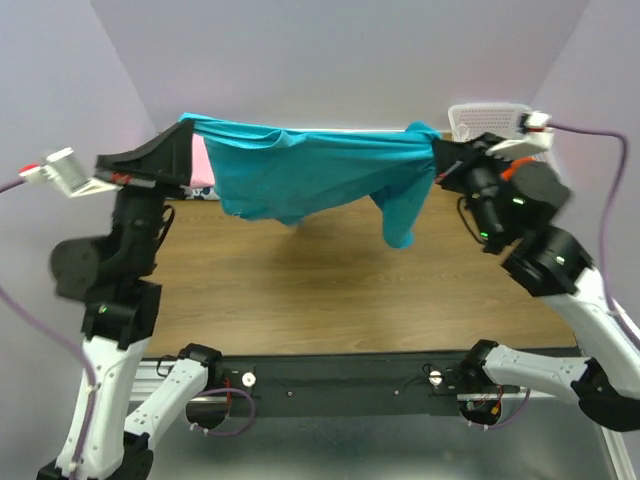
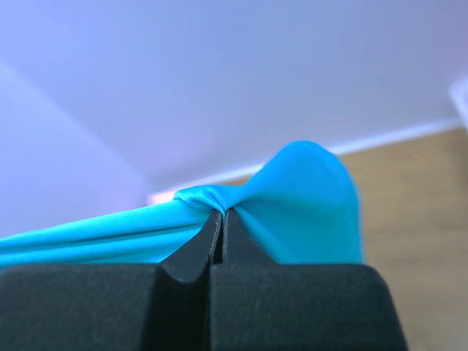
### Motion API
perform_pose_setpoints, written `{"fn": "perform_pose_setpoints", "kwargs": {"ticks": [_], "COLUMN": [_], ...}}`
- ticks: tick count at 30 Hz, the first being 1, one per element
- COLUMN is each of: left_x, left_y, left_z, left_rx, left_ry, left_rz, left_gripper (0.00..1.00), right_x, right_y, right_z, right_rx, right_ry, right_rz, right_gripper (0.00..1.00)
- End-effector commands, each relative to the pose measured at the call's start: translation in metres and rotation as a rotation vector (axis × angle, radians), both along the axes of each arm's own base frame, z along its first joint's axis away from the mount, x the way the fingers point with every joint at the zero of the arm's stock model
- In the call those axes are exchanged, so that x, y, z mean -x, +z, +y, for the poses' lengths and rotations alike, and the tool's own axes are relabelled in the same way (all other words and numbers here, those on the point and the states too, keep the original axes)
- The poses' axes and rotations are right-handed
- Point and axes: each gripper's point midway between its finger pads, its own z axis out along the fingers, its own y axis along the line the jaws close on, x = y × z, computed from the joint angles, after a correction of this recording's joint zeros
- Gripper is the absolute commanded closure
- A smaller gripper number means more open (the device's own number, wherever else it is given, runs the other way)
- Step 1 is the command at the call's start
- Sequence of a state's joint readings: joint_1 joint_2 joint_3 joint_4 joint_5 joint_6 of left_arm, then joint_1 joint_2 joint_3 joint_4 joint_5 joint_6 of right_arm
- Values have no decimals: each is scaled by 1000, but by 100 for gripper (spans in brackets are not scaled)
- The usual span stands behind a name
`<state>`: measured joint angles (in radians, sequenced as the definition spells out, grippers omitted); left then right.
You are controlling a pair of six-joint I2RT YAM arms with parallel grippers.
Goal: Fold and stack the t-shirts
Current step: Flatten the tshirt out
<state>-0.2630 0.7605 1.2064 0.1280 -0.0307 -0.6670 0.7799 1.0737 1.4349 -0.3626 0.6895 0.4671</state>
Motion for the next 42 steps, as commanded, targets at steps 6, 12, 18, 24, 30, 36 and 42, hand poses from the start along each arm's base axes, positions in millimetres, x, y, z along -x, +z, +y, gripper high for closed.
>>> {"fn": "perform_pose_setpoints", "kwargs": {"ticks": [6, 12, 18, 24, 30, 36, 42], "left_x": [130, 169, 76, -98, -257, -293, -261], "left_y": [96, 112, 81, -17, -185, -259, -268], "left_z": [-18, -8, -15, -8, -12, -11, -21], "left_rx": [-150, -154, -141, -118, -293, -370, -357], "left_ry": [-201, -176, -118, 99, 252, 342, 320], "left_rz": [-382, -471, -275, 136, 604, 810, 817], "left_gripper": [100, 100, 100, 100, 91, 2, 2], "right_x": [102, 122, 78, -7, -98, -151, -133], "right_y": [134, 154, 113, 20, -161, -264, -263], "right_z": [29, 28, 30, 25, 40, 43, 39], "right_rx": [-79, -110, -54, 81, 255, 325, 306], "right_ry": [554, 623, 468, 117, -72, -4, 29], "right_rz": [-377, -426, -315, -82, 284, 506, 513], "right_gripper": [99, 99, 99, 95, 91, 0, 0]}}
